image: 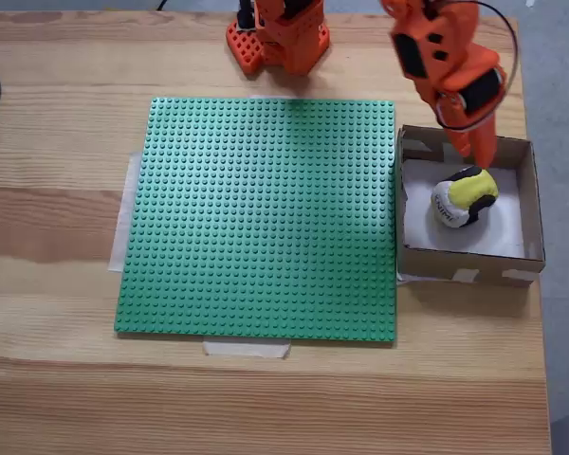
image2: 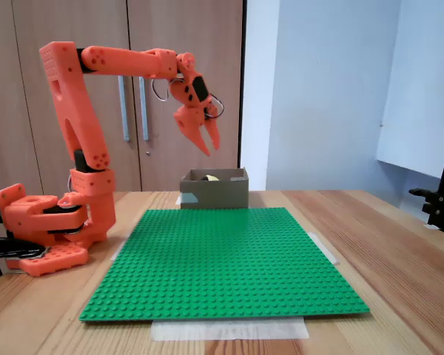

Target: Pick the ball and put it in the box.

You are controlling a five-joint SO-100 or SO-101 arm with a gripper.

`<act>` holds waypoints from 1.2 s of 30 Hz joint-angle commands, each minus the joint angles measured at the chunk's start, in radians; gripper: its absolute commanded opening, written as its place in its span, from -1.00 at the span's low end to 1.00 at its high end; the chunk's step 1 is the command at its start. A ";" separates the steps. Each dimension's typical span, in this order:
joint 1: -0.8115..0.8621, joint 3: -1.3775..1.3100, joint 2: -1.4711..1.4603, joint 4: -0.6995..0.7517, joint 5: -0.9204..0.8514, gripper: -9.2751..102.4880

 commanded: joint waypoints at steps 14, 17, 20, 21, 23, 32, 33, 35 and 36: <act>0.167 0.233 0.425 -0.031 -0.054 -0.85; 0.207 0.250 0.465 -0.009 -0.052 -0.85; 0.262 0.255 0.485 0.014 -0.046 -0.85; 0.285 0.255 0.489 0.017 -0.043 -0.85; 0.331 0.256 0.499 0.020 -0.043 -0.85; 0.512 0.293 0.537 -0.012 -0.057 -0.85; 0.529 0.305 0.543 -0.021 -0.060 -0.85; 0.560 0.328 0.555 -0.040 -0.060 -0.85; 0.574 0.342 0.563 -0.049 -0.060 -0.85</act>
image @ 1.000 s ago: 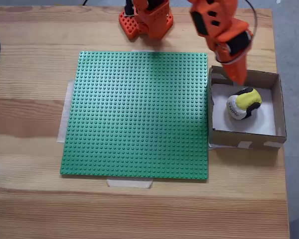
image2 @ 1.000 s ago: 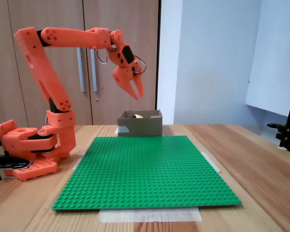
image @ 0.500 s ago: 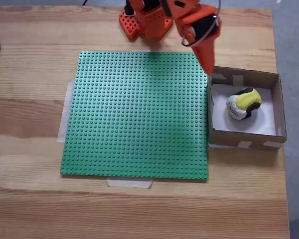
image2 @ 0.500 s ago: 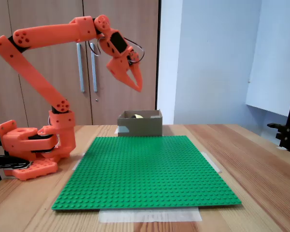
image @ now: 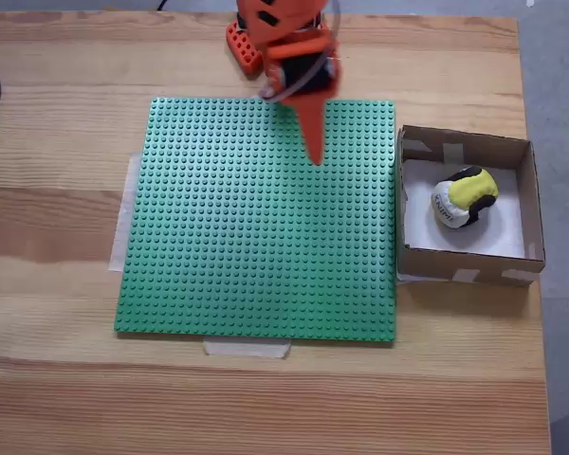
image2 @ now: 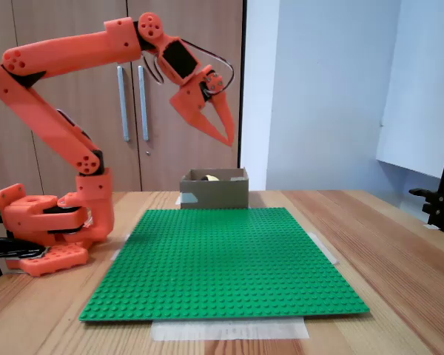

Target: Pick the ball and put it in the box.

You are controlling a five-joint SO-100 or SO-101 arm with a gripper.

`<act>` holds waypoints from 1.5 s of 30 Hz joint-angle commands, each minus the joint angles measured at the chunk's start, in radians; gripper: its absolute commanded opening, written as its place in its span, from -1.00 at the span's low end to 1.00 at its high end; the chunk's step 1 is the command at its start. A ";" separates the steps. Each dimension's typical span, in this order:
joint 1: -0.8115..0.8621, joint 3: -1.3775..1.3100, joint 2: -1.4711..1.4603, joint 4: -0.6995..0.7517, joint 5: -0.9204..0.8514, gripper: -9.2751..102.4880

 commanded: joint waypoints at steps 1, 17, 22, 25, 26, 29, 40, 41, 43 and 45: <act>0.041 0.014 0.051 -0.037 -0.012 -0.85; 0.156 0.295 0.209 -0.173 -0.002 -0.85; 0.176 0.337 0.241 -0.172 -0.002 -0.85; 0.183 0.362 0.262 -0.175 -0.006 -0.85; 0.184 0.371 0.270 -0.178 -0.008 -0.85; 0.186 0.402 0.301 -0.183 -0.018 -0.85; 0.201 0.509 0.420 -0.184 -0.052 -0.85; 0.201 0.515 0.430 -0.183 -0.054 -0.85; 0.201 0.532 0.457 -0.183 -0.057 -0.85; 0.201 0.552 0.482 -0.178 -0.061 -0.85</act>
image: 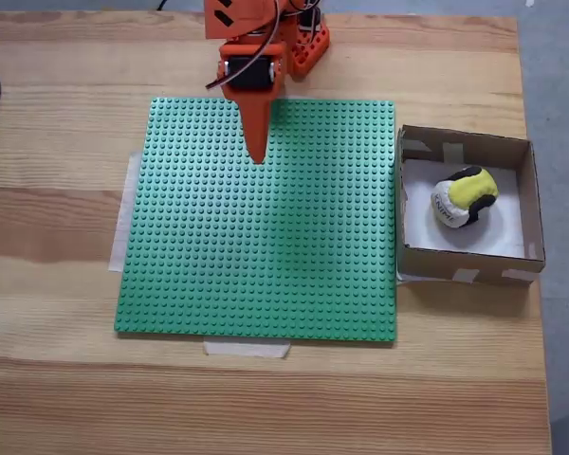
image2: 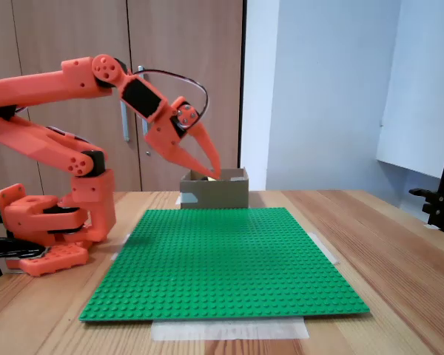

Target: Pick the ball and put it in the box.

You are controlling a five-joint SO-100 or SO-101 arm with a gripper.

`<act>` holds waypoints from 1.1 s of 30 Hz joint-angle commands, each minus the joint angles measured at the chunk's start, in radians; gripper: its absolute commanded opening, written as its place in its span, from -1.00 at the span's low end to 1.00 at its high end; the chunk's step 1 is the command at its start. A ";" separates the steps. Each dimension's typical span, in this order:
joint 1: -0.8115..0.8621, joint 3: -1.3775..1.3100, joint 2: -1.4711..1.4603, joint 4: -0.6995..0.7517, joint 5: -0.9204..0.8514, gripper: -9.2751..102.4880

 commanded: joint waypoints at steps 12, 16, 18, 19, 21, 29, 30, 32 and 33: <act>0.025 0.118 0.127 -0.003 -0.009 -0.85; 0.026 0.161 0.164 -0.011 -0.009 -0.85; 0.026 0.183 0.187 -0.014 -0.009 -0.85; 0.026 0.190 0.193 -0.014 -0.009 -0.85; 0.028 0.202 0.201 -0.014 -0.009 -0.85; 0.031 0.276 0.267 -0.025 -0.021 -0.85; 0.032 0.287 0.276 -0.025 -0.023 -0.85; 0.037 0.310 0.298 -0.025 -0.031 -0.85; 0.040 0.321 0.308 -0.025 -0.032 -0.85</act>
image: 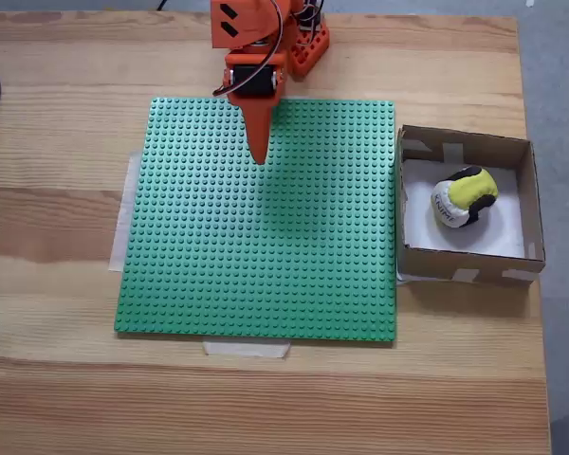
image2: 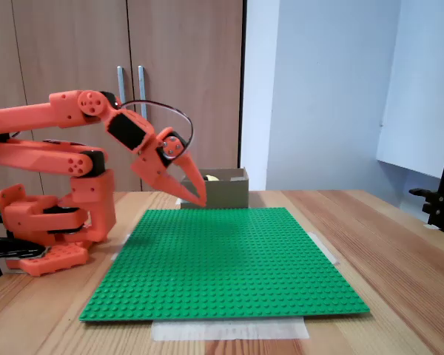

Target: Pick the ball and put it in the box.

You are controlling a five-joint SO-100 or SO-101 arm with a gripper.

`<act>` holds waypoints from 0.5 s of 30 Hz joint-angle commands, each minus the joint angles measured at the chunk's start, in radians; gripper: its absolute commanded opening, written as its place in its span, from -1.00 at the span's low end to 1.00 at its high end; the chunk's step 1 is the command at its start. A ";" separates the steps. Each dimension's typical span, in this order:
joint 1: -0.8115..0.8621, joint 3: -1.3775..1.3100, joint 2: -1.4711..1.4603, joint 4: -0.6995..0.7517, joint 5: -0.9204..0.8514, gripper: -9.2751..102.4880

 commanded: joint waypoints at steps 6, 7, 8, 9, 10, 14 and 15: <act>0.021 0.067 0.069 -0.009 -0.031 -0.85; 0.021 0.077 0.071 -0.011 -0.034 -0.85; 0.023 0.086 0.071 -0.014 -0.035 -0.85; 0.025 0.095 0.072 -0.018 -0.035 -0.85; 0.026 0.101 0.072 -0.023 -0.035 -0.85; 0.028 0.130 0.072 -0.037 -0.037 -0.85; 0.029 0.137 0.072 -0.041 -0.038 -0.85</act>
